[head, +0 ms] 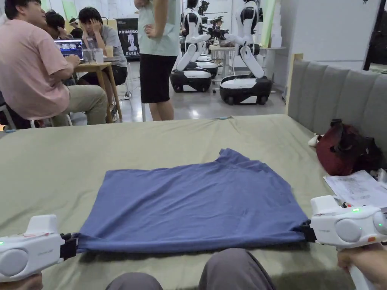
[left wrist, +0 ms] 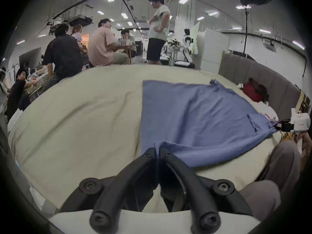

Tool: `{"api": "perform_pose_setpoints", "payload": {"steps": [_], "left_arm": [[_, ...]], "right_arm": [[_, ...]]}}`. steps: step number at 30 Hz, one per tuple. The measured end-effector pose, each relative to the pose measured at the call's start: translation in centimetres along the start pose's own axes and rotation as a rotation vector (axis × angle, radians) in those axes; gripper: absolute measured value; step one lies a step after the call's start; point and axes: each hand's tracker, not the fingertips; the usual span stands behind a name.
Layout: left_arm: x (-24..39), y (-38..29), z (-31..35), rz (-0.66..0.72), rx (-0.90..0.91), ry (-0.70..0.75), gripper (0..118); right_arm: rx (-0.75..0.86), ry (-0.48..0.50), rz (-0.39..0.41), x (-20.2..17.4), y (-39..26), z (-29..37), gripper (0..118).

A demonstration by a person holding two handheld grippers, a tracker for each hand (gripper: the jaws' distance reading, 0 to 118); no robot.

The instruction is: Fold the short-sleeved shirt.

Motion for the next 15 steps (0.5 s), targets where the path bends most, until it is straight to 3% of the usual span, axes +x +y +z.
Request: {"api": "perform_pose_setpoints", "payload": {"steps": [7, 9, 10, 11, 12, 13, 14, 15], "left_arm": [[-0.4, -1.9, -1.7, 0.071, -0.045, 0.006, 4], [-0.3, -1.9, -1.3, 0.079, -0.039, 0.007, 12], [-0.2, -1.7, -1.2, 0.081, -0.034, 0.006, 28], [-0.2, -1.4, -1.0, 0.083, -0.03, 0.01, 69], [-0.3, -1.1, -0.9, 0.08, -0.028, 0.013, 100], [-0.4, -0.9, -0.9, 0.075, -0.028, 0.01, 118], [-0.4, -0.7, -0.8, 0.069, -0.027, 0.008, 111], [-0.5, -0.5, -0.1, 0.074, 0.018, -0.007, 111]], "right_arm": [[-0.036, 0.003, -0.001, 0.5, -1.6, -3.0, 4], [-0.032, 0.011, 0.004, 0.3, -1.7, -2.6, 19], [-0.021, 0.016, 0.01, 0.3, -1.7, -2.2, 41], [-0.015, 0.009, 0.011, 0.4, -1.5, -1.9, 83], [-0.008, 0.01, 0.005, 0.6, -1.2, -1.7, 114], [-0.001, 0.015, -0.007, 0.9, -1.1, -1.7, 118], [0.021, 0.015, -0.03, 0.9, -1.1, -1.4, 110], [0.069, 0.014, -0.045, 0.9, -0.6, -0.8, 110]]}}
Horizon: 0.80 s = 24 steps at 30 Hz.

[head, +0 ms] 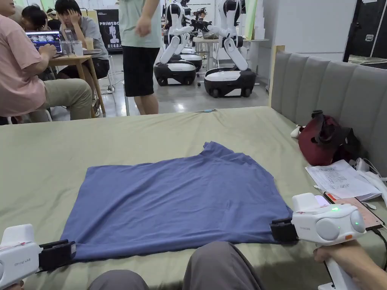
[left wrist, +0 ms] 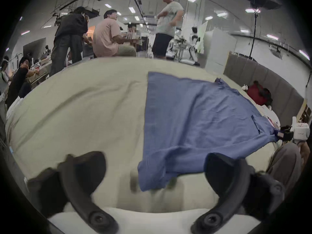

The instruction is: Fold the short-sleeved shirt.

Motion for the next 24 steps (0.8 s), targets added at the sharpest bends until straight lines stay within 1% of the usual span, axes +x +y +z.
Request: {"api": "perform_pose_setpoints", "payload": {"steps": [1, 3, 4, 5, 6, 7, 8, 9, 10, 11, 13, 16, 19, 23, 24], "left_arm": [[-0.1, 0.2, 0.1, -0.016, 0.003, 0.019, 109], [-0.1, 0.6, 0.2, -0.002, -0.004, 0.014, 109], [0.0, 0.7, 0.4, 0.002, -0.001, 0.027, 107], [0.0, 0.8, 0.6, 0.0, 0.014, 0.036, 92], [0.0, 0.7, 0.9, -0.007, 0.035, 0.046, 71], [0.0, 0.8, 1.1, -0.015, 0.048, 0.059, 39], [0.0, 0.8, 1.2, -0.018, 0.055, 0.073, 4], [-0.1, 0.8, 1.5, -0.018, 0.068, 0.083, 1], [0.0, 0.8, 1.7, -0.016, 0.072, 0.077, 1], [-0.1, 0.9, 2.0, -0.015, 0.075, 0.067, 0], [0.0, 1.0, 2.5, -0.018, 0.083, 0.052, 0], [0.3, 1.1, 2.8, -0.053, 0.091, 0.063, 0], [0.4, 1.2, 2.6, -0.051, 0.081, 0.068, 0], [0.7, 0.9, 2.3, -0.043, 0.077, 0.062, 0], [0.8, 0.7, 2.2, -0.052, 0.074, 0.064, 0]], "right_arm": [[0.013, -0.001, -0.025, 0.1, 0.3, 0.1, 110], [-0.005, 0.002, -0.033, -0.1, 0.5, 0.5, 113], [-0.018, 0.003, -0.041, -0.3, 0.7, 0.6, 110], [-0.02, 0.005, -0.047, -0.3, 0.9, 0.7, 96], [-0.007, 0.0, -0.062, -0.4, 0.8, 1.0, 77], [0.005, -0.004, -0.069, -0.5, 0.5, 1.2, 50], [0.011, -0.008, -0.075, -0.5, 0.6, 1.3, 18], [0.014, -0.012, -0.082, -0.6, 0.7, 1.5, 7], [0.024, -0.016, -0.093, -0.5, 0.7, 1.8, 6], [0.031, -0.011, -0.098, -0.4, 0.5, 2.0, 2], [0.061, 0.0, -0.083, -0.6, 0.7, 2.6, 1], [0.079, -0.013, -0.027, -0.8, 0.8, 2.8, 1], [0.065, 0.002, -0.022, -1.0, 0.9, 2.7, 1], [0.049, -0.012, -0.025, -1.0, 0.8, 2.3, 1], [0.052, -0.009, -0.029, -1.0, 0.7, 2.4, 7]]}}
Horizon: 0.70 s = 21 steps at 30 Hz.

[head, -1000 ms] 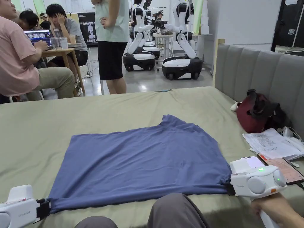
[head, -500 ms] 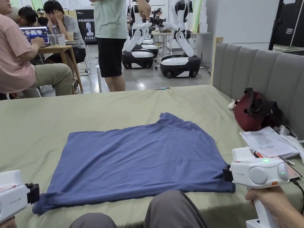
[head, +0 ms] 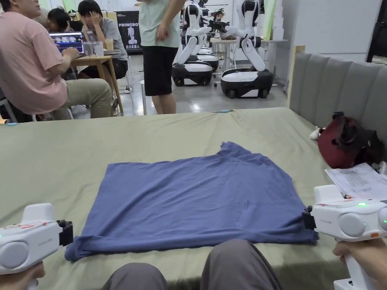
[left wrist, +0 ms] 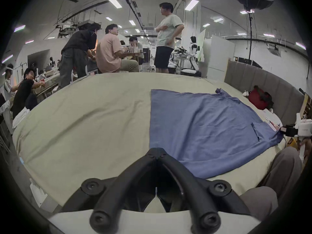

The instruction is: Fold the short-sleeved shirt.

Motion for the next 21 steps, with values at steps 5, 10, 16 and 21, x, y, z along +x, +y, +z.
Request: {"api": "perform_pose_setpoints", "payload": {"steps": [5, 10, 16, 21], "left_arm": [[0.0, -0.4, -0.3, -0.002, -0.018, -0.011, 8], [-0.2, -0.2, -0.3, -0.007, 0.0, -0.01, 7], [0.4, 0.0, 0.3, -0.035, 0.001, -0.026, 0], [0.2, 0.2, -0.1, -0.053, 0.01, -0.034, 0]], "right_arm": [[0.025, 0.013, -0.02, 0.2, -0.2, 0.5, 108], [0.101, 0.003, -0.051, 0.0, 0.5, 2.8, 67], [0.111, -0.016, -0.063, 0.3, 1.2, 3.0, 0], [0.107, -0.01, -0.037, -0.3, 0.9, 3.3, 0]]}}
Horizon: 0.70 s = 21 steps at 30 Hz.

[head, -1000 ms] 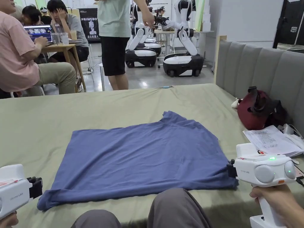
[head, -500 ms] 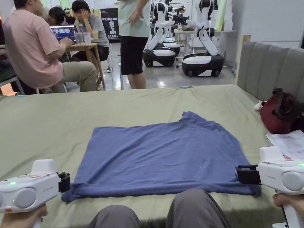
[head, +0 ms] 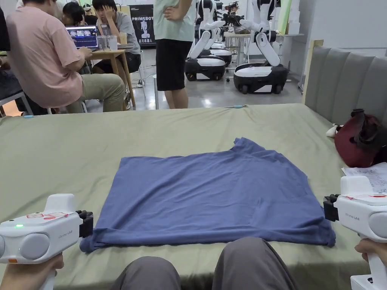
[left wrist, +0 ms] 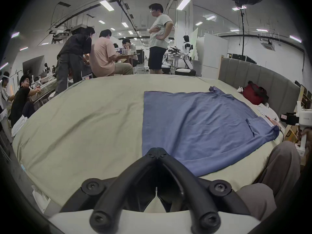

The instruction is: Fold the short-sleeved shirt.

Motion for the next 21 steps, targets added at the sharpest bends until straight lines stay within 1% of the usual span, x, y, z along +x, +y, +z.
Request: {"api": "perform_pose_setpoints", "payload": {"steps": [1, 2, 4, 5, 6, 7, 8, 11, 12, 13, 14, 17, 21], "left_arm": [[0.3, 0.5, 0.1, 0.005, -0.002, -0.002, 0], [0.2, 0.6, -0.2, 0.014, -0.01, -0.005, 21], [-0.1, 0.4, -1.0, 0.026, -0.039, -0.008, 81], [0.0, 0.4, -1.3, 0.016, -0.066, -0.008, 105], [0.0, 0.2, -1.7, 0.006, -0.088, -0.006, 106], [0.0, -0.1, -2.2, 0.001, -0.103, -0.002, 97], [-0.1, -0.4, -2.7, 0.002, -0.114, 0.0, 84], [0.0, -1.4, -4.0, -0.003, -0.165, 0.016, 69], [0.0, -1.7, -4.3, -0.005, -0.18, 0.025, 56], [-0.3, -1.9, -4.8, -0.003, -0.188, 0.033, 34], [-0.4, -2.1, -5.0, 0.009, -0.194, 0.04, 1], [-0.9, -2.3, -4.5, 0.119, -0.191, -0.017, 2], [-0.5, -1.8, -4.2, 0.071, -0.182, 0.005, 2]], "right_arm": [[0.0, 0.002, 0.0, 0.0, -0.1, -0.1, 0], [-0.001, 0.006, -0.004, 0.1, -0.2, -0.2, 0], [-0.004, 0.015, -0.013, 0.2, -0.3, -0.3, 0], [-0.006, 0.018, -0.015, 0.2, -0.4, -0.3, 0], [-0.007, 0.018, -0.013, 0.1, -0.2, -0.3, 0], [-0.008, 0.014, -0.011, 0.1, -0.3, -0.3, 0], [-0.011, 0.011, -0.011, 0.1, -0.3, -0.3, 0], [-0.022, 0.006, -0.029, 0.4, -0.5, -0.8, 0], [-0.024, 0.005, -0.032, 0.5, -0.6, -0.8, 0], [-0.026, 0.004, -0.034, 0.6, -0.7, -0.8, 0], [-0.027, 0.003, -0.034, 0.5, -0.7, -0.7, 0], [-0.039, -0.001, -0.029, 0.8, -1.0, -0.7, 0], [-0.039, -0.002, -0.032, 1.1, -1.1, -0.8, 1]]}}
